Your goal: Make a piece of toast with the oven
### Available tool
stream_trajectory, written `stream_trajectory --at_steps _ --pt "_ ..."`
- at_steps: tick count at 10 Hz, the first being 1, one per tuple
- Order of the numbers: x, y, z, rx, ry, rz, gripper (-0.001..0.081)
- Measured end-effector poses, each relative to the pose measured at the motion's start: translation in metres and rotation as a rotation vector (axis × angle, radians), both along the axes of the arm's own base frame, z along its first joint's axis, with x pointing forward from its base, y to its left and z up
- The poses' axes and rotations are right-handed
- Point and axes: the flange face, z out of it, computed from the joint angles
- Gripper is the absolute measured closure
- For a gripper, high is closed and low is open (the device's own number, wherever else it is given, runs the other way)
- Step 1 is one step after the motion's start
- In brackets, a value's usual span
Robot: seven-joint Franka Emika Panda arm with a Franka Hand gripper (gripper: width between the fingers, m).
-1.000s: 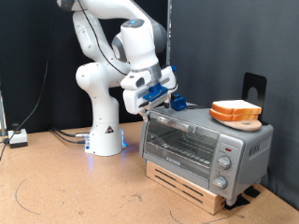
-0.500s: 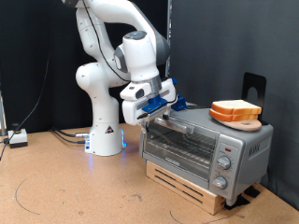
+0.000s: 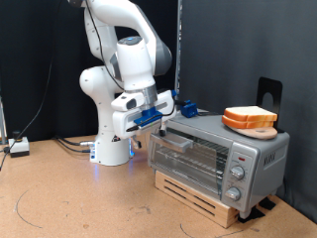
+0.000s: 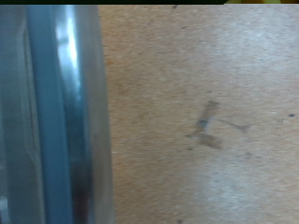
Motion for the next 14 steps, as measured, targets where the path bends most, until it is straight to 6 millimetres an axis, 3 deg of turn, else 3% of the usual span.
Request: stream_trajectory --at_steps 8,14 --pt "0.023 -0.049 -0.039 -0.053 0.030 -0.043 0.0002" --pt "0.045 -0.037 -0.042 -0.002 -0.019 -0.054 0.0002"
